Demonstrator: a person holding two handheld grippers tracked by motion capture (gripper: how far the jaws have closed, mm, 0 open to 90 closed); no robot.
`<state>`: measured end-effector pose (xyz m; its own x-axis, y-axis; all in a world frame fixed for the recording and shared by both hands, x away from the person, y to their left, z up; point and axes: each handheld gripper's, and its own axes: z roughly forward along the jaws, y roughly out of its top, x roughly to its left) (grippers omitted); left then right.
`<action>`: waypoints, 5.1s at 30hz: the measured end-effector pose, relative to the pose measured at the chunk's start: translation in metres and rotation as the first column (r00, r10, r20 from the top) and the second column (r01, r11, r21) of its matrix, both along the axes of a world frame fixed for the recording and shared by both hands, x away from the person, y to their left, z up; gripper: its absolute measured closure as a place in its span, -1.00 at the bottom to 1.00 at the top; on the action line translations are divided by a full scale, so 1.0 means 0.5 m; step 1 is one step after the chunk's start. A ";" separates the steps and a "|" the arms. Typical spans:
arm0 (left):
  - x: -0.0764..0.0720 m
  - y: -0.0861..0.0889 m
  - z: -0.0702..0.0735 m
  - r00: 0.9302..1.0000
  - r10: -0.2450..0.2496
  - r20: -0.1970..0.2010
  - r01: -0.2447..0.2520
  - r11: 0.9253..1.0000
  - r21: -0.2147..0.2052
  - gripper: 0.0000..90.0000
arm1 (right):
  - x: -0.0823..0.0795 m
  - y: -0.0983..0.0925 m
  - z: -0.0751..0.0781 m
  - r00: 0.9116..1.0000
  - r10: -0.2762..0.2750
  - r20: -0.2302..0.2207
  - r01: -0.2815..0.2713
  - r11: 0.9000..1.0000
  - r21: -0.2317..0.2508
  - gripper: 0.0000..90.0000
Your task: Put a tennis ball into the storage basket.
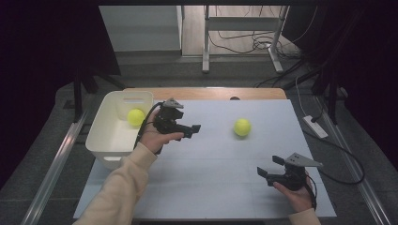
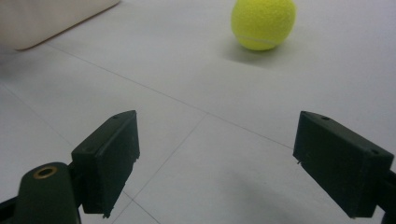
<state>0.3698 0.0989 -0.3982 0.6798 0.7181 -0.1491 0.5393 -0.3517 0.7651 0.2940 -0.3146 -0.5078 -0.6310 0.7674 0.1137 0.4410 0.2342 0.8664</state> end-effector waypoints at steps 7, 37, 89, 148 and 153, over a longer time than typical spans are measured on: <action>0.004 -0.028 -0.007 1.000 -0.023 -0.006 0.023 1.000 0.008 -0.70 | 0.003 0.002 -0.001 1.000 0.001 -0.004 -0.001 1.000 0.002 -0.69; 0.054 -0.110 -0.061 0.997 -0.069 -0.026 0.070 0.996 0.049 -0.73 | 0.008 0.009 -0.006 1.000 0.018 -0.009 -0.018 1.000 -0.009 -0.69; 0.140 -0.241 -0.123 0.991 -0.125 -0.044 0.127 0.991 0.050 -0.74 | 0.012 0.016 -0.005 0.999 0.037 -0.018 -0.036 0.999 0.017 -0.69; 0.201 -0.352 -0.154 0.982 -0.164 -0.095 0.172 0.981 0.086 -0.77 | 0.005 0.013 -0.008 0.999 0.026 -0.026 -0.026 1.000 0.017 -0.69; 0.205 -0.365 -0.158 0.981 -0.165 -0.101 0.174 0.980 0.093 -0.77 | 0.004 0.013 -0.008 0.999 0.027 -0.026 -0.027 1.000 0.016 -0.69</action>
<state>0.4722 -0.0836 -0.4774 0.7798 0.6079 -0.1493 0.5315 -0.5170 0.6710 0.2962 -0.3080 -0.5119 -0.6480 0.7481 0.1426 0.4576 0.2328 0.8582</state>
